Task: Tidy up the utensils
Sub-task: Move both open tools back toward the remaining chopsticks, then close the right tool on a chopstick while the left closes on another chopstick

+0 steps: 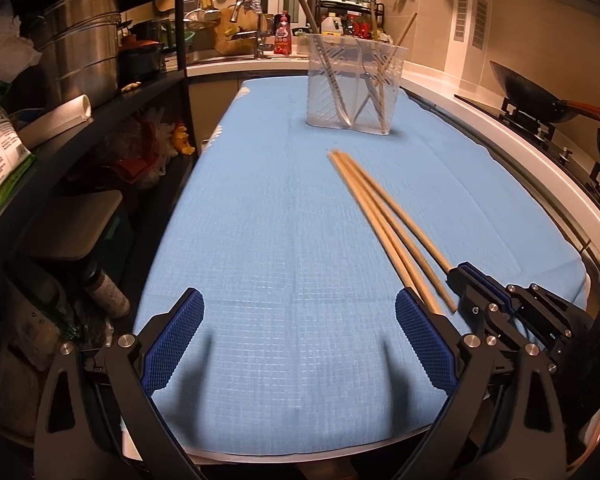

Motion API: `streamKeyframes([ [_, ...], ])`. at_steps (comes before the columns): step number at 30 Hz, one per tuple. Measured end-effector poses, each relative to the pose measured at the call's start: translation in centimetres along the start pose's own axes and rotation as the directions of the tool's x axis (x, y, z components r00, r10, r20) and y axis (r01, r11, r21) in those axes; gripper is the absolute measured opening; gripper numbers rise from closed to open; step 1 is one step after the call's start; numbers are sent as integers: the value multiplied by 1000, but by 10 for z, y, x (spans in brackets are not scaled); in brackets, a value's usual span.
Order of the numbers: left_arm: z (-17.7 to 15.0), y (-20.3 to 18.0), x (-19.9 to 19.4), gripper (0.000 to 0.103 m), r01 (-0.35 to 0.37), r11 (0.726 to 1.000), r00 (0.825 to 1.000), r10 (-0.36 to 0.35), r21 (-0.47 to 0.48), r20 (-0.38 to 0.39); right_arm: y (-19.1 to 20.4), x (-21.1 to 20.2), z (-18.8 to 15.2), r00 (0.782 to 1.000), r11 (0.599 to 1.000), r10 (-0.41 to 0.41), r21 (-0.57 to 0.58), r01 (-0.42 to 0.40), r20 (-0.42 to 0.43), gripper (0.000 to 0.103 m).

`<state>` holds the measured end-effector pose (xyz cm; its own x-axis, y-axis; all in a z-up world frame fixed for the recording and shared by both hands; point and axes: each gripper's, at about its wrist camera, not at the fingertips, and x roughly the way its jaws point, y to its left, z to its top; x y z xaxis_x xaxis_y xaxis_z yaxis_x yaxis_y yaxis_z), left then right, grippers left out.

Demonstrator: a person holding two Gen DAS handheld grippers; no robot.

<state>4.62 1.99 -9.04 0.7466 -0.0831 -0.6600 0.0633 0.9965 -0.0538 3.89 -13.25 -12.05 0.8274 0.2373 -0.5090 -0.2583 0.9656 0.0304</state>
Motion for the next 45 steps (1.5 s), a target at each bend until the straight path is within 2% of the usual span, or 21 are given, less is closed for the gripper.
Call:
streamKeyframes([
  [5, -7, -15, 7, 94, 62, 998, 998, -62, 3, -1, -9, -14, -6, 1000, 1000, -23, -16, 23, 7, 6],
  [10, -10, -32, 16, 94, 77, 997, 997, -77, 26, -14, -25, -15, -7, 999, 999, -39, 29, 40, -10, 6],
  [14, -11, -42, 24, 94, 39, 998, 999, -38, 48, -31, -31, -15, -7, 999, 998, -36, 47, 36, -13, 6],
  [22, -13, -31, 25, 94, -42, 999, 999, 42, 13, -21, -30, -14, -9, 999, 998, -39, 40, 39, -4, 6],
  [28, -10, -36, 28, 94, -50, 998, 998, 51, 32, -28, -29, -12, -8, 999, 998, -52, 34, 52, 4, 7],
  [35, -14, -45, 32, 94, -17, 999, 999, 15, 43, 44, -30, -11, -14, 997, 997, -56, 48, 53, 59, 9],
  [38, -19, -44, 29, 77, -5, 998, 995, -1, 59, 97, -32, -11, -14, 997, 997, -51, 58, 47, 65, 8],
  [40, -20, -43, 28, 58, 6, 998, 993, -14, 66, 116, -32, -10, -13, 997, 997, -48, 58, 44, 58, 7],
  [41, -19, -43, 28, 52, 11, 998, 993, -19, 70, 119, -32, -10, -12, 997, 997, -47, 56, 44, 54, 7],
  [43, -18, -41, 28, 27, 26, 997, 993, -35, 78, 115, -31, -10, -10, 998, 998, -44, 48, 42, 44, 6],
  [44, -16, -41, 28, 20, 39, 996, 993, -47, 78, 105, -31, -10, -10, 998, 998, -44, 42, 42, 38, 6],
  [45, -14, -39, 28, 7, 54, 996, 994, -61, 76, 95, -30, -10, -9, 999, 999, -41, 35, 40, 30, 6],
])
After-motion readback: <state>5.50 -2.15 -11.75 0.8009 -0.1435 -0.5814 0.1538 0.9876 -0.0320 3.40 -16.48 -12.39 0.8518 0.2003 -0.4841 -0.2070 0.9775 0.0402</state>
